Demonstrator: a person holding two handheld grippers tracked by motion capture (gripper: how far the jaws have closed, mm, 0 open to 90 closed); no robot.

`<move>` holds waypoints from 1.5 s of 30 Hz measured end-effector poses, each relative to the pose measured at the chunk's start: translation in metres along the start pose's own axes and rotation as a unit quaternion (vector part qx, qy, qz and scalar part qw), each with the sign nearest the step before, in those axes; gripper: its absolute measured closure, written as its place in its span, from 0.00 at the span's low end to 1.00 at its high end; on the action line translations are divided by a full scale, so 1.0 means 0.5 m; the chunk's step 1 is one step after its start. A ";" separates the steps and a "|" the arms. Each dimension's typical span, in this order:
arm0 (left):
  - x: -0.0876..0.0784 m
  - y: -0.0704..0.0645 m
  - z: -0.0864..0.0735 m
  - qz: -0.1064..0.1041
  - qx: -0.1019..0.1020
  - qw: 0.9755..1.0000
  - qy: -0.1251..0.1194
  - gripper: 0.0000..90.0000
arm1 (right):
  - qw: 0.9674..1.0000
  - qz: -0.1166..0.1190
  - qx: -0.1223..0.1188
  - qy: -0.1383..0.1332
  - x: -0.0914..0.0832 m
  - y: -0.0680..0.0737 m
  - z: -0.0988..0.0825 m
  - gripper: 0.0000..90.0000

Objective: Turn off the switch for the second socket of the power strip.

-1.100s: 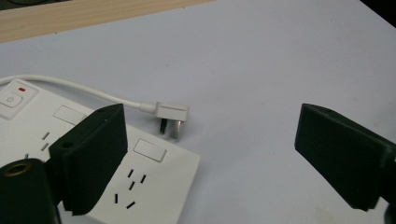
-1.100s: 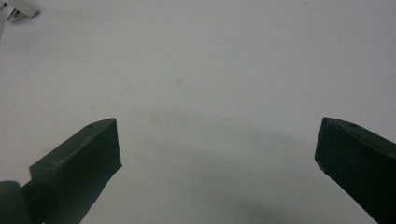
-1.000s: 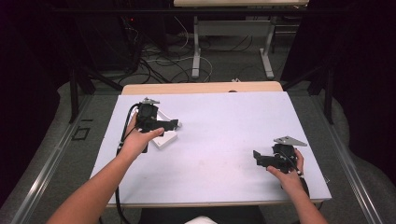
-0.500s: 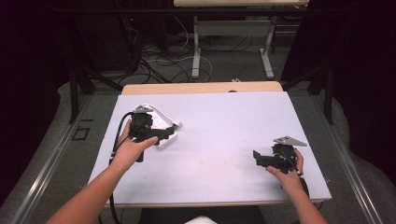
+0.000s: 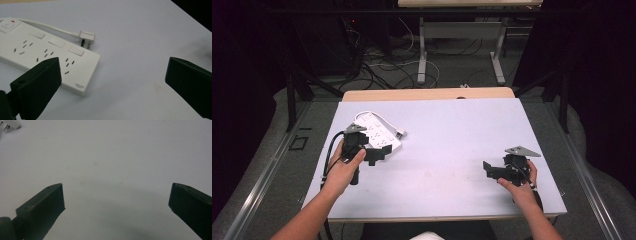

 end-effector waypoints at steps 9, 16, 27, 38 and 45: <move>-0.027 0.020 -0.037 0.015 -0.010 1.000 -0.003 0.01 | 1.000 -0.001 0.001 0.000 -0.001 0.001 0.000 0.00; -0.044 0.042 -0.067 0.028 -0.024 0.999 -0.014 0.01 | 1.000 -0.001 -0.001 0.000 0.000 0.002 -0.001 0.00; -0.071 0.084 -0.118 0.053 -0.048 0.997 -0.024 0.01 | 1.000 -0.001 0.003 0.001 0.000 0.004 -0.001 0.00; -0.082 0.115 -0.153 0.067 -0.066 0.995 -0.029 0.01 | 1.000 -0.001 0.004 0.001 0.000 0.004 -0.002 0.00; -0.081 0.134 -0.174 0.076 -0.076 0.994 -0.032 0.02 | 1.000 0.000 0.004 0.002 0.000 0.004 -0.002 0.00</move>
Point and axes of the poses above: each handheld gripper's, and its own axes: x roughly forward along the jaws, z roughly out of its top, y roughly to its left, the point moved 3 cm from there along x, roughly forward along the jaws, and after that the axes turned 13 degrees about -y, right-handed, at the moved point
